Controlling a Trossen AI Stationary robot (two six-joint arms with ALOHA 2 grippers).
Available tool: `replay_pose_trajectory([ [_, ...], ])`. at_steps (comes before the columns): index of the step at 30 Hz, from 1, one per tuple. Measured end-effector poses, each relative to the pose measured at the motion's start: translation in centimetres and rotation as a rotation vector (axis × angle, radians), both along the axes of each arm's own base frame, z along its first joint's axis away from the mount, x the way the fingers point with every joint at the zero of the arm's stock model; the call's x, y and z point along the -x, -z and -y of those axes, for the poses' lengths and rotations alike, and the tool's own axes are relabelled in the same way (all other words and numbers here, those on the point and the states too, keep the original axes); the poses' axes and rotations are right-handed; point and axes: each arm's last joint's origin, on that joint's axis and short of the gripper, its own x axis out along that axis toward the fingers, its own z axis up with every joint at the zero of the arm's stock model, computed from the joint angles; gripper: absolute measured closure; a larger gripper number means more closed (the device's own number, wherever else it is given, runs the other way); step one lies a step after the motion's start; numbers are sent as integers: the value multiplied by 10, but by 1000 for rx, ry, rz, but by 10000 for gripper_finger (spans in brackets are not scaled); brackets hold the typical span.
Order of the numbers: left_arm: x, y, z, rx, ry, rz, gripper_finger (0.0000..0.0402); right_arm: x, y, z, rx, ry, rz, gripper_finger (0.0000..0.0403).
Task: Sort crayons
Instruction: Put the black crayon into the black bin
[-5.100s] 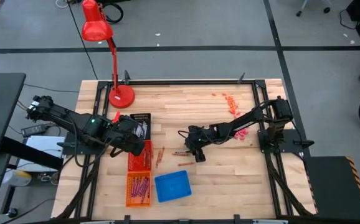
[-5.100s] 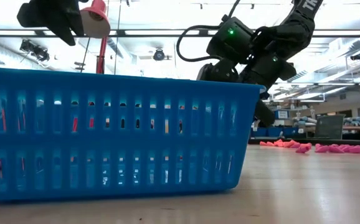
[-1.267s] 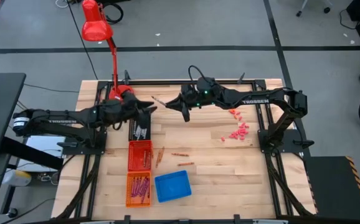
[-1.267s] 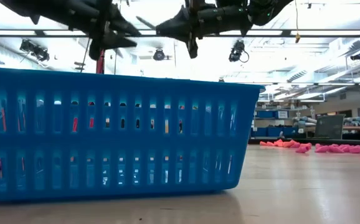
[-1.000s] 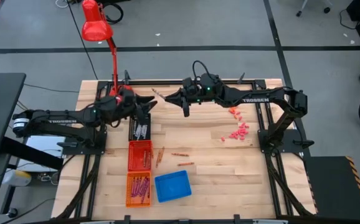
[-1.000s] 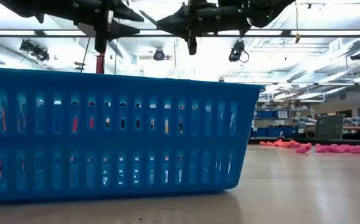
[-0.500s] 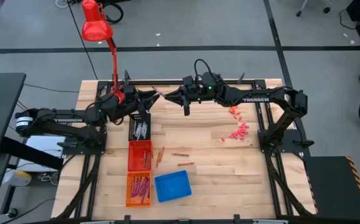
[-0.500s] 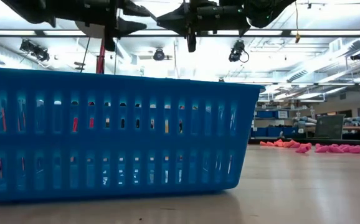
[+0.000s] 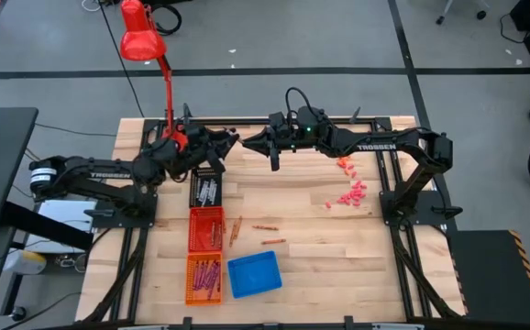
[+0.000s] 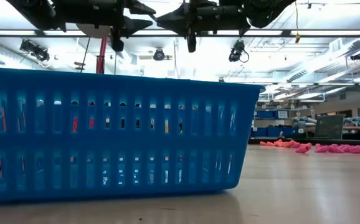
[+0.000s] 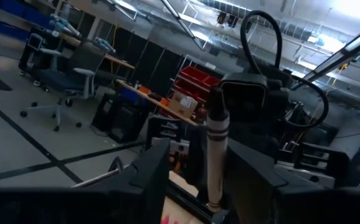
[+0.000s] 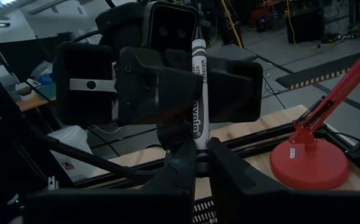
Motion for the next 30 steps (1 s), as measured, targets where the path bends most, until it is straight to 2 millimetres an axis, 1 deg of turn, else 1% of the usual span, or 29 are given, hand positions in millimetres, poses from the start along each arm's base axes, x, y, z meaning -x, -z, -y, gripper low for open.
replay_pose_trajectory([
  [3, -1, 1, 0, 8, 2, 0, 275, 0, 0, 0, 2, 5, -3, 366],
  [9, -1, 1, 0, 7, 11, 1, 355, 1, 1, 2, 10, 14, -11, 366],
  [11, -1, 1, 0, 9, 12, -1, 369, 1, 2, 3, 14, 15, -23, 366],
  [15, -2, 3, 0, 28, 15, -19, 369, 1, 7, 4, 10, 10, -70, 355],
  [18, -1, 5, 0, 61, 8, -27, 368, 3, 11, 6, -29, 2, -110, 330],
  [21, 0, 8, 0, 93, 8, -59, 358, 5, 12, 11, -58, -3, -116, 299],
  [26, 7, 17, 1, 160, 9, -194, 354, 11, 22, 22, -119, 20, -225, 257],
  [30, 17, 33, 4, 269, -2, -371, 355, 19, 36, 31, -164, 74, -371, 242],
])
